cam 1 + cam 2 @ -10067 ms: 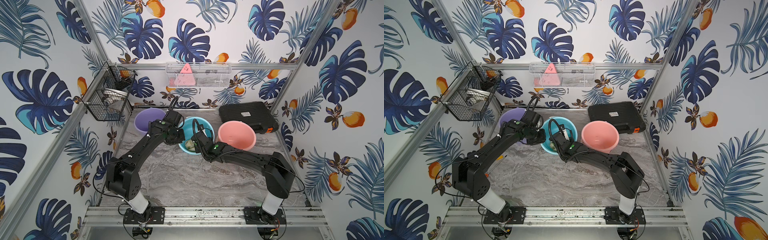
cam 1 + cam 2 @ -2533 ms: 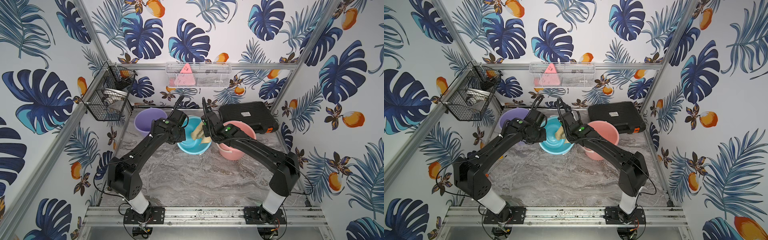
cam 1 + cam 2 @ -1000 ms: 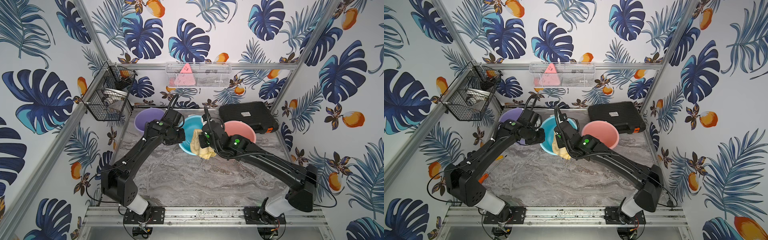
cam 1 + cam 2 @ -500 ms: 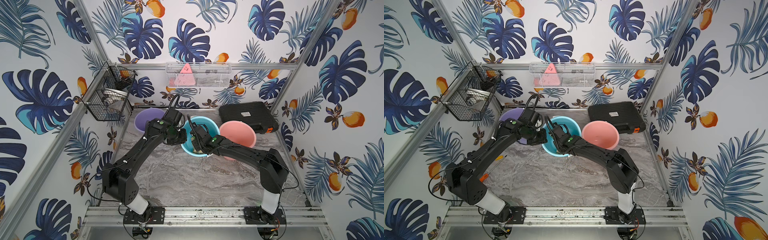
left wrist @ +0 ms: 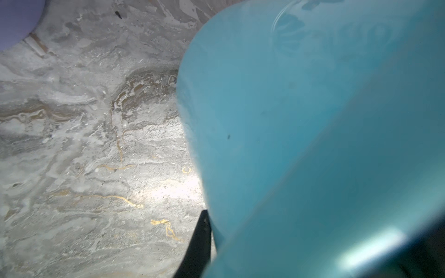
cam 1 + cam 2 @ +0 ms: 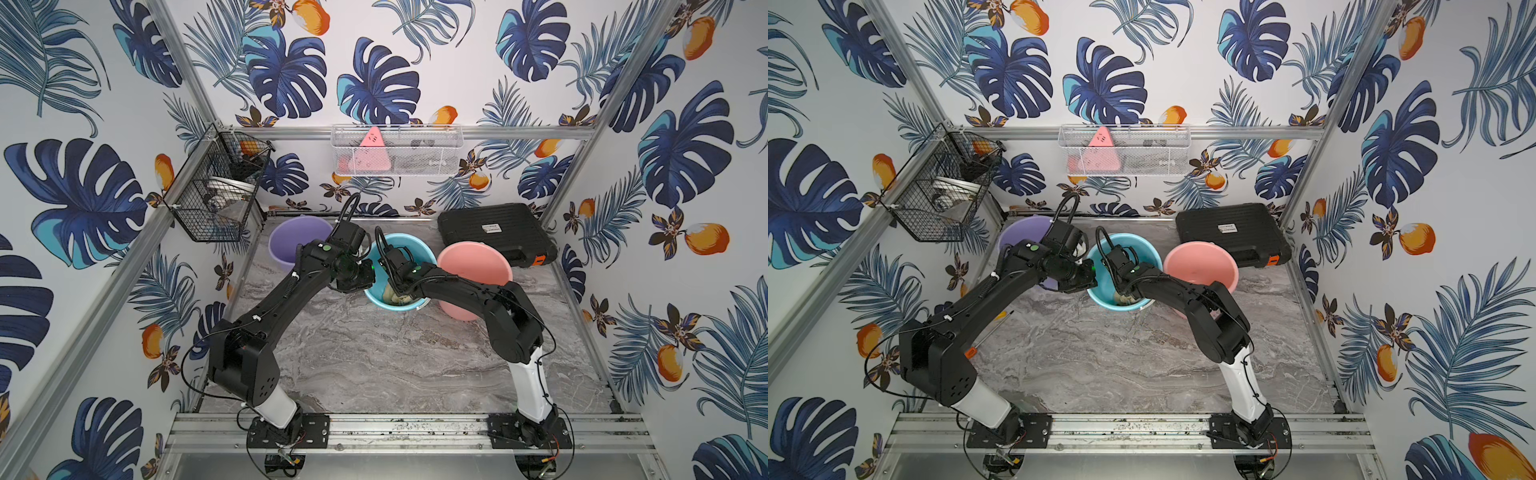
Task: Wipe the inside of the bucket with a cloth
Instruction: Wipe the dirt from the inside of the bucket.
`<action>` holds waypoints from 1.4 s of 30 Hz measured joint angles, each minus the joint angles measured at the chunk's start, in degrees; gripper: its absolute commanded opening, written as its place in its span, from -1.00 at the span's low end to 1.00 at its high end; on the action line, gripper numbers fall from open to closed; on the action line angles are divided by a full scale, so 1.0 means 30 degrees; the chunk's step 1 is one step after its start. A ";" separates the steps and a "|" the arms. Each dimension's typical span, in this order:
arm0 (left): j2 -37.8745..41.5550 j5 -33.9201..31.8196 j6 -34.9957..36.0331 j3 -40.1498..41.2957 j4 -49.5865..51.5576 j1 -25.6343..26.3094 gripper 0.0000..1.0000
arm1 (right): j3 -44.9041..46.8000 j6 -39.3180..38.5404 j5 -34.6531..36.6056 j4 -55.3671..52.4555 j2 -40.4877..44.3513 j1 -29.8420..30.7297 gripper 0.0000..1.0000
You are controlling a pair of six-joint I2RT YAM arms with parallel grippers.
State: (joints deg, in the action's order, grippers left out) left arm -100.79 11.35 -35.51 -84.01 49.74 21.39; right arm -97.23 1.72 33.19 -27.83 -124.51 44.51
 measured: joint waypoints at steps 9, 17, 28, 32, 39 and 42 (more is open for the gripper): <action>-0.0423 -0.0568 -0.0255 0.0306 -0.0619 -0.0015 -1.00 | -0.3891 0.1217 -0.1144 -0.4138 -0.3213 0.0007 -1.00; -0.0525 -0.0197 -0.0124 0.0248 0.0444 -0.0007 -1.00 | -0.1596 0.0896 -1.1213 -0.4095 -0.0736 0.0124 -1.00; -0.0211 -0.0277 -0.0189 0.0233 0.0539 -0.0044 -1.00 | 0.0102 0.1013 -1.3763 -0.1967 0.2324 -0.0073 -1.00; 0.0095 0.0036 -0.0189 0.0321 0.0466 -0.0044 -1.00 | 0.1144 0.1042 -0.9231 -0.0561 0.2353 0.0036 -1.00; 0.0036 0.0889 -0.0095 0.0284 0.0408 -0.0044 -1.00 | 0.4277 0.0437 -0.3847 0.3541 0.3993 0.0590 -1.00; -0.0219 0.1151 0.0255 0.0095 0.1020 -0.0138 -1.00 | 0.6455 -0.0641 -0.2980 0.6776 0.5078 0.1741 -1.00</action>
State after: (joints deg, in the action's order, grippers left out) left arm -101.45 14.81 -34.74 -83.72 52.80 20.97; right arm -77.87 -0.21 24.25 -7.51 -109.27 49.74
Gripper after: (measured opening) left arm 0.136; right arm 0.063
